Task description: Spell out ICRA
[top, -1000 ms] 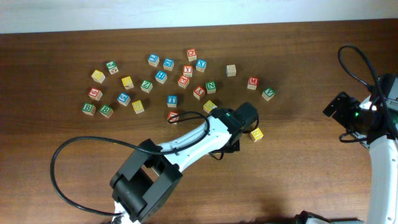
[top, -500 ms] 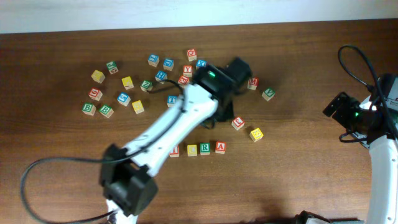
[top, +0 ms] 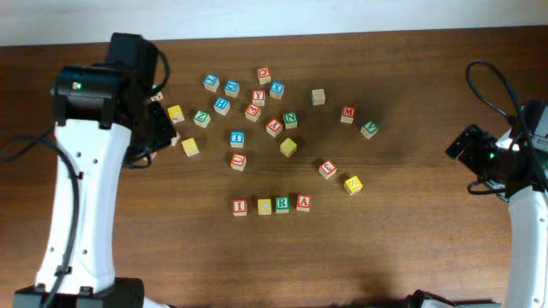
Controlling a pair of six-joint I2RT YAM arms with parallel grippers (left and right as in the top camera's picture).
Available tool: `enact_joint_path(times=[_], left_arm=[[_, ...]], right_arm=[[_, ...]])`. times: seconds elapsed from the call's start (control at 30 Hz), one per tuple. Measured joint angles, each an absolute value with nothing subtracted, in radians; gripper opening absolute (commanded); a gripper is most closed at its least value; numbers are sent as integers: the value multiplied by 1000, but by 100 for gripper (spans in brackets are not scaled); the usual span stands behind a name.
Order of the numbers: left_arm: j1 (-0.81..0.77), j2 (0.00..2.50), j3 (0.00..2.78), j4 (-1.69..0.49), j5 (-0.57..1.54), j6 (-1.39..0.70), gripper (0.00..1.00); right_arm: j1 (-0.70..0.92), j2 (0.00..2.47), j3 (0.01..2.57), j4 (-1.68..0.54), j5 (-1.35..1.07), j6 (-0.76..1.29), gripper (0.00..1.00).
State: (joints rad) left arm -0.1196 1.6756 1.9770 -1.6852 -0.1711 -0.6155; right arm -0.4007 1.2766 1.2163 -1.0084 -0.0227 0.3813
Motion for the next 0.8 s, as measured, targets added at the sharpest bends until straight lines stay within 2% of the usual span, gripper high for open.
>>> enact_joint_path(times=[0.13,0.2,0.33,0.4,0.5,0.53,0.6,0.67,0.7,0.73,0.77,0.8], left_arm=[[-12,1676,1967,-1687,-49,-485,32],[70,1676,1967,-1687,18,-432,32],[144,1675,1960,-1687,102,-355,34],[142,1670,1905,-1681,124,-339,34],[138,1659,1713,-1614,132,-332,33],[131,1660,1639,-1595,133,-332,29],[115,1664,1532,-1524,135,-331,12],[84,1665,1437,-1443,141,-331,11],[48,1664,1368,-1371,151,-325,9],[13,1668,1325,-1335,160,-324,6],[-16,1668,1296,-1300,167,-330,5],[-56,1664,1240,-1223,170,-340,0]], right_arm=[[-401,1277,1216,-995,-75,381,98],[-401,1277,1216,-995,-220,382,98],[-392,1279,1221,-1143,-483,380,98],[-353,1279,1221,-1156,-522,357,98],[-192,1285,1172,-1110,-519,318,98],[-154,1296,1164,-1094,-505,313,100],[-102,1322,1159,-1072,-480,312,71],[-72,1349,1159,-1070,-464,316,43],[-47,1374,1159,-1068,-454,315,24],[-31,1389,1159,-1066,-451,316,13],[-14,1404,1159,-1067,-445,315,9],[25,1441,1157,-1063,-442,311,4]])
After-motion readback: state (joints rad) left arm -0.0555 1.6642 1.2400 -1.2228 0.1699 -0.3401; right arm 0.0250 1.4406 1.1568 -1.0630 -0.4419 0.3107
